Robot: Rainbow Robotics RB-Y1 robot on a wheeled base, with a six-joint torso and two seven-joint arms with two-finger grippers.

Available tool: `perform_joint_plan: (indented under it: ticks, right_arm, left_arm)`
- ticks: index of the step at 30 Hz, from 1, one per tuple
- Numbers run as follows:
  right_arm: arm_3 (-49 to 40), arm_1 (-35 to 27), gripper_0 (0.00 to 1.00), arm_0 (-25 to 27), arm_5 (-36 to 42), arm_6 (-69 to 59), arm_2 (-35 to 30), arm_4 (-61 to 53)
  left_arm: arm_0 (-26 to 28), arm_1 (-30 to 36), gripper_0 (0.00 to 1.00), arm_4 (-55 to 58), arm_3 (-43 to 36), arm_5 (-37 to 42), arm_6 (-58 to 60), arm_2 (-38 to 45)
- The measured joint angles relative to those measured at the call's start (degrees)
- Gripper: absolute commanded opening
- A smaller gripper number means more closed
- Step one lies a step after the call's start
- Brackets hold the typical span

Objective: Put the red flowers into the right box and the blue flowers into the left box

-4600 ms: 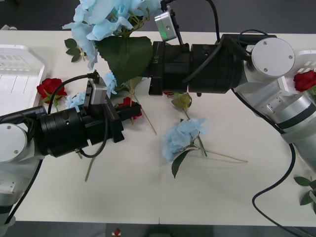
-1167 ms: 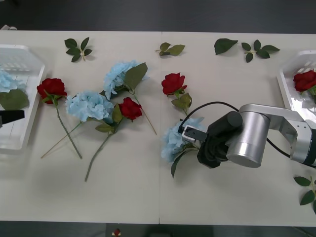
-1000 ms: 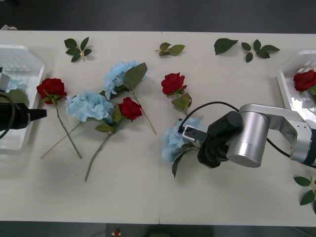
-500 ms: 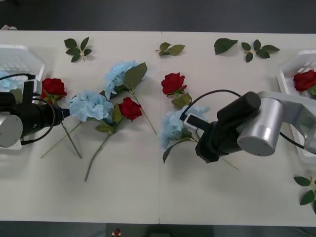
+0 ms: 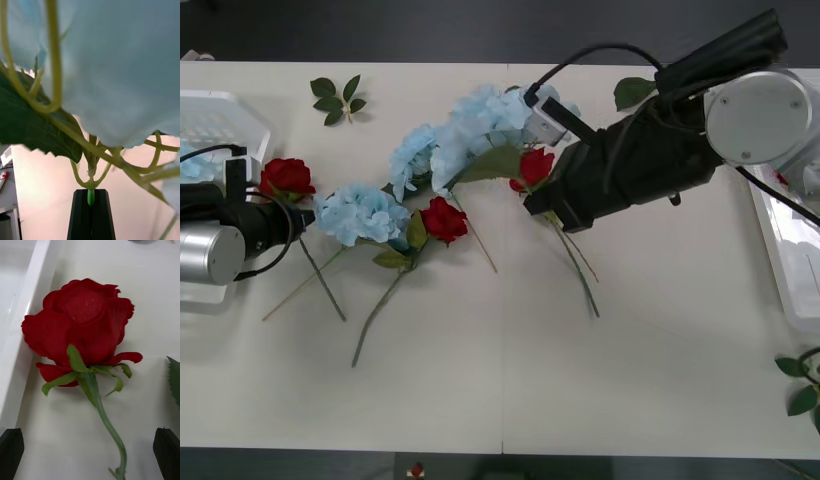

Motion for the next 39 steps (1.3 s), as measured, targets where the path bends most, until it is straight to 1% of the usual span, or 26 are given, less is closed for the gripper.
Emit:
perform_joint_plan:
  ticks: [3,5,7,9,12,15,20,25,27,30,35,39]
  right_arm:
    - [3.67,4.90,0.00,-0.01,2.96,4.44,-4.13,-0.91]
    - [5.97,7.60,0.00,-0.01,3.63,6.27,-5.97,-1.72]
    - [8.34,9.84,0.00,-0.01,3.65,8.37,-7.18,-2.90]
    - [10.77,11.91,0.00,-0.01,3.65,11.10,-8.18,-3.96]
    - [13.89,14.98,0.00,-0.01,3.65,13.91,-9.83,-5.29]
    - [16.00,17.61,0.00,-0.01,3.66,13.95,-11.29,-6.04]
    - [18.85,20.69,0.00,-0.02,3.35,13.95,-12.22,-8.69]
    - [20.54,22.36,0.00,-0.02,1.31,13.95,-12.19,-10.18]
    - [20.57,22.62,0.00,-0.02,0.26,13.95,-12.17,-10.93]
    - [20.58,22.82,0.00,-0.02,-1.58,13.94,-12.16,-12.61]
    - [20.58,22.84,0.00,-0.03,-2.38,13.92,-12.16,-14.39]
    - [20.58,22.98,0.00,-0.03,-2.38,13.89,-12.16,-14.53]
  left_arm:
    - [-0.06,0.00,1.00,0.00,2.00,-2.38,0.00,-0.10]
    - [-0.07,0.00,1.00,0.33,2.09,-2.64,0.01,-0.19]
    - [-0.07,0.03,1.00,3.30,1.76,-2.30,0.01,-0.20]
    - [-0.05,0.14,1.00,6.68,-0.05,0.25,0.01,-0.20]
    - [0.68,0.97,1.00,9.10,-6.74,5.55,0.01,-0.21]
    - [3.34,3.14,1.00,12.60,-15.47,9.29,0.01,0.22]
    - [10.68,6.35,1.00,18.67,-28.01,13.08,0.01,4.75]
    - [17.93,7.38,1.00,25.12,-36.50,14.94,-1.23,11.03]
    - [20.38,7.38,1.00,29.15,-38.84,14.97,-5.25,13.30]
    - [22.98,7.38,1.00,36.24,-41.09,14.68,-14.44,15.09]
    - [24.13,6.31,1.00,49.06,-41.26,12.89,-19.85,14.30]
    - [24.13,2.31,1.00,53.98,-41.25,12.89,-37.52,12.36]
